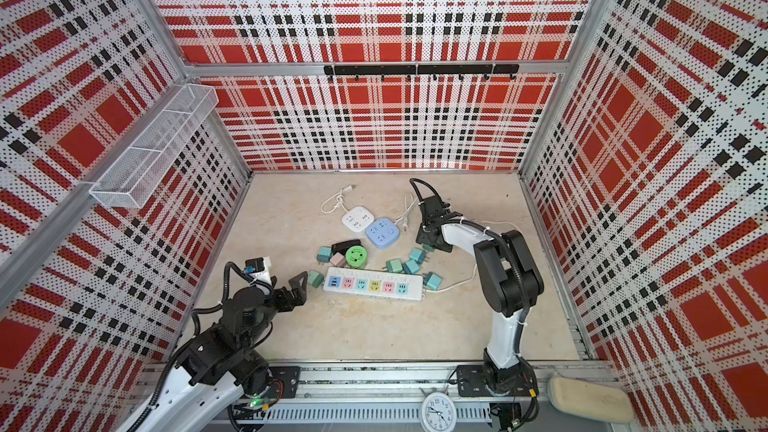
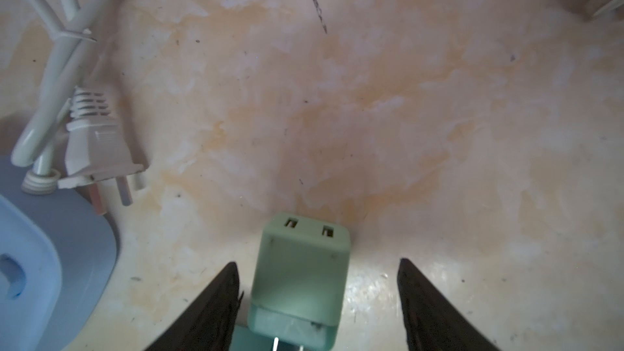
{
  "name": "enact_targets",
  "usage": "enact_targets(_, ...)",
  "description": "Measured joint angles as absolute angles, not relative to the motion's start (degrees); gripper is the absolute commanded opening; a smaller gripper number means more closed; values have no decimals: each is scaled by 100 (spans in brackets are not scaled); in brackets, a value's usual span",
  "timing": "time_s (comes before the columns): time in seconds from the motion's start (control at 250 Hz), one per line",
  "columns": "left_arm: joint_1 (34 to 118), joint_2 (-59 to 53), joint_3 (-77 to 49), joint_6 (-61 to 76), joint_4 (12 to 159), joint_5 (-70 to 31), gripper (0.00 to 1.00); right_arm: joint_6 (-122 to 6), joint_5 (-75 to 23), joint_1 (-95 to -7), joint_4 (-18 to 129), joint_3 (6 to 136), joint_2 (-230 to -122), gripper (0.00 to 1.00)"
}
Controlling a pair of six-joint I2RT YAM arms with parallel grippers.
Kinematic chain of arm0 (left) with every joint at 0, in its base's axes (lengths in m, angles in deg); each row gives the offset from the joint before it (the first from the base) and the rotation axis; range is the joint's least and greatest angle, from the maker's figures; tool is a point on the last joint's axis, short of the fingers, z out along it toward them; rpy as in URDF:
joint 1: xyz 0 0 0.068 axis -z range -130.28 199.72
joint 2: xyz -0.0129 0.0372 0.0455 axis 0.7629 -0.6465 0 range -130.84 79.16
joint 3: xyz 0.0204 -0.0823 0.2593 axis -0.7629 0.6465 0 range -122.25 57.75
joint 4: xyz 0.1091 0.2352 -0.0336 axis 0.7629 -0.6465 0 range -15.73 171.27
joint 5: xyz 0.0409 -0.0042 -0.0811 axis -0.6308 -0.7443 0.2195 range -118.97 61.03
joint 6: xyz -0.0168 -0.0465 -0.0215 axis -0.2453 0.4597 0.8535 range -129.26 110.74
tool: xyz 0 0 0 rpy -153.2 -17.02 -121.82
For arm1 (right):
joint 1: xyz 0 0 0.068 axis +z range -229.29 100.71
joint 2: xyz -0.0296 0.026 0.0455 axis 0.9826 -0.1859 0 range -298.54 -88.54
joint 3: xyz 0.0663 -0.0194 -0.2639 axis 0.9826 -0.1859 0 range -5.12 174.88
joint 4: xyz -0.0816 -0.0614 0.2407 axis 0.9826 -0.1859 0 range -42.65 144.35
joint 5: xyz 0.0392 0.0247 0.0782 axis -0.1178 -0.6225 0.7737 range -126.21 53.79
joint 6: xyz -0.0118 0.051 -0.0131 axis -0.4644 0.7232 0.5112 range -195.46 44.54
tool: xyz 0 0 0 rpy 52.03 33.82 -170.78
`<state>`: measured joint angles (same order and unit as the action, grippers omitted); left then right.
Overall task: Insert the plug
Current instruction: 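Close the right gripper on the mint-green USB adapter and lift it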
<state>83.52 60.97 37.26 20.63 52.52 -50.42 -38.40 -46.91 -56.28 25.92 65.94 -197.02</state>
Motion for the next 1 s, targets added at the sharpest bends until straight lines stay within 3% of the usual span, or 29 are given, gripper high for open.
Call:
enact_targets(0.344,8354,6092,3726,2063,5250,-5042,99,-3840,-4723,-5523,2452,6721,-19993,68)
enact_targets(0.512,8354,6092,3726,2063,5250,-5045,99,-3846,-4785,-5523,2450,6721,-20043,55)
enact_targets(1.0,8354,6092,3726,2063,5250,-5047,100,-3925,-4852,-5523,2489,6730,-20076,35)
